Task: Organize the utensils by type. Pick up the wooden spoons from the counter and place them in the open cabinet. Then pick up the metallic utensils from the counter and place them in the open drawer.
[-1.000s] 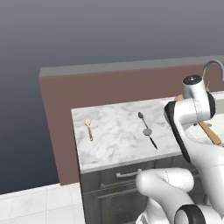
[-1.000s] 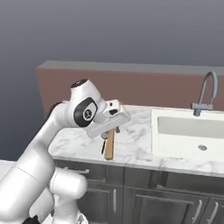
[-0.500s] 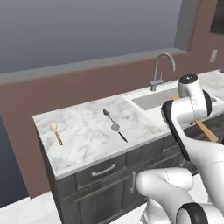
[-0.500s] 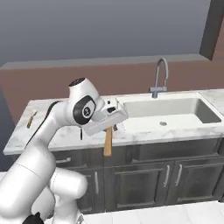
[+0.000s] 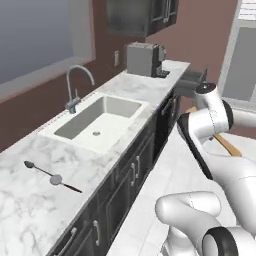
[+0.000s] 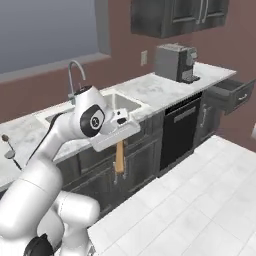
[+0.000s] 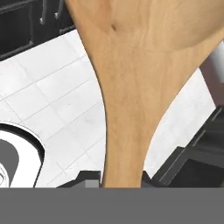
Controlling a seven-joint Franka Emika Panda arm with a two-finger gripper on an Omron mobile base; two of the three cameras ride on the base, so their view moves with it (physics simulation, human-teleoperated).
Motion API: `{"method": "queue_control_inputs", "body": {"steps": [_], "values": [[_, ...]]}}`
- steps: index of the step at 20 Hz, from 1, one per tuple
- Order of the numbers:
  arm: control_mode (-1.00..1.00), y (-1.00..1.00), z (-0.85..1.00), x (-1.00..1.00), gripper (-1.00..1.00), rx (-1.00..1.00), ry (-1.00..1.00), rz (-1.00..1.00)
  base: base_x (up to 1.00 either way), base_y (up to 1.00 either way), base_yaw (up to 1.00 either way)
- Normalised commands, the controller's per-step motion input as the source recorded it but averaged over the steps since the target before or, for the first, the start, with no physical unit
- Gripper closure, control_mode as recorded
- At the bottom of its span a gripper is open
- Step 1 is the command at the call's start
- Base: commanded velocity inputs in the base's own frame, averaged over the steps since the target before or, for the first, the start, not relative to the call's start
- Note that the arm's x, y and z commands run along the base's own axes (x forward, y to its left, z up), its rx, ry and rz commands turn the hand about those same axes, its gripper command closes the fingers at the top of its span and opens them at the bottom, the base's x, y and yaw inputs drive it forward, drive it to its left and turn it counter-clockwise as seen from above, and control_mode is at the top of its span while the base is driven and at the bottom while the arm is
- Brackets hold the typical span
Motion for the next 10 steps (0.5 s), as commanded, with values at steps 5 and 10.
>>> {"method": "queue_control_inputs", "body": {"steps": [5,10], "values": [[1.00,0.00,0.00,0.00,1.00,0.00,0.00,0.00,0.00,-0.05,-0.95],[1.00,0.00,0.00,0.00,1.00,0.00,0.00,0.00,0.11,-0.11,-0.89]]}}
